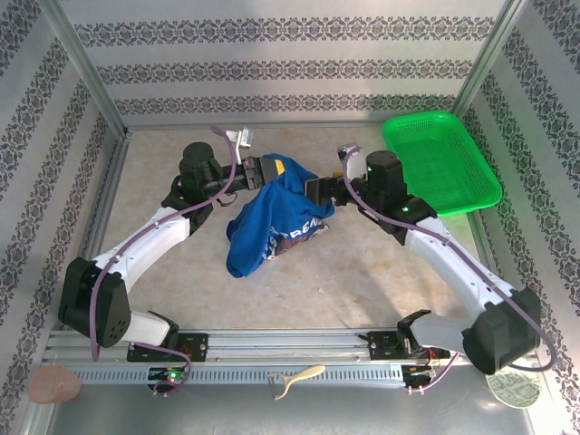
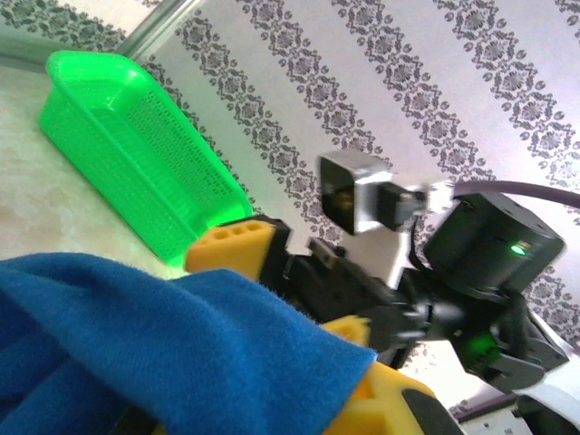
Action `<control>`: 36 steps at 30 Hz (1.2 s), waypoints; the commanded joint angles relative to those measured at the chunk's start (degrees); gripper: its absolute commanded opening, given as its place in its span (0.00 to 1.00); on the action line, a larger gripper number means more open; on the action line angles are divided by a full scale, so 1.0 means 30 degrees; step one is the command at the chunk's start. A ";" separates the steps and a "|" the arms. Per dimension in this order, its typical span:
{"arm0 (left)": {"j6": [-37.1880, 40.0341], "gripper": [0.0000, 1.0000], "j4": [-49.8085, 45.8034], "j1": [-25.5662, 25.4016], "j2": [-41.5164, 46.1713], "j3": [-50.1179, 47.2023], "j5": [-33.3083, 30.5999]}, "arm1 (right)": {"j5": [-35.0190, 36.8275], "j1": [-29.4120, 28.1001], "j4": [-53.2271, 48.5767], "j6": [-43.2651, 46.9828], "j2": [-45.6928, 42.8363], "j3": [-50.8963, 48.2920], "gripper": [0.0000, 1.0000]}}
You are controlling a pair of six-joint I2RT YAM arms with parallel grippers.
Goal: Fold the inside-out t-shirt
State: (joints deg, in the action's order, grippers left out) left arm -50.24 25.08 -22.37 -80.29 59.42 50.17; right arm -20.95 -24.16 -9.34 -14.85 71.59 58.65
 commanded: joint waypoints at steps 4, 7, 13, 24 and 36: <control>-0.0210 0.00 0.1376 0.0118 0.0274 0.1314 0.1079 | -0.2251 -0.0400 0.0296 0.1615 0.3034 0.1942 0.96; -0.0622 0.00 0.1889 0.0133 -0.0414 0.1760 0.1430 | -0.3447 -0.0863 0.1229 0.1260 0.5571 0.2602 0.93; -0.1800 0.00 0.3200 0.1008 -0.1240 0.1696 0.2006 | -0.6085 -0.0826 0.2353 -0.0320 0.9197 0.4925 0.19; 0.2854 0.00 -0.3683 0.4852 -0.0998 -0.0791 -0.3762 | -1.2427 0.1311 0.8981 -0.7347 0.3530 0.1895 0.00; 0.3196 0.50 -0.3761 0.3253 -0.3693 -0.0114 -0.4097 | -1.3161 0.1572 1.8756 -1.4270 0.4250 0.1064 0.00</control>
State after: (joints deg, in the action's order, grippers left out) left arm -41.39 15.42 -12.08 -93.91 59.46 40.42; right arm -58.57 -21.17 35.24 -53.36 84.62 62.02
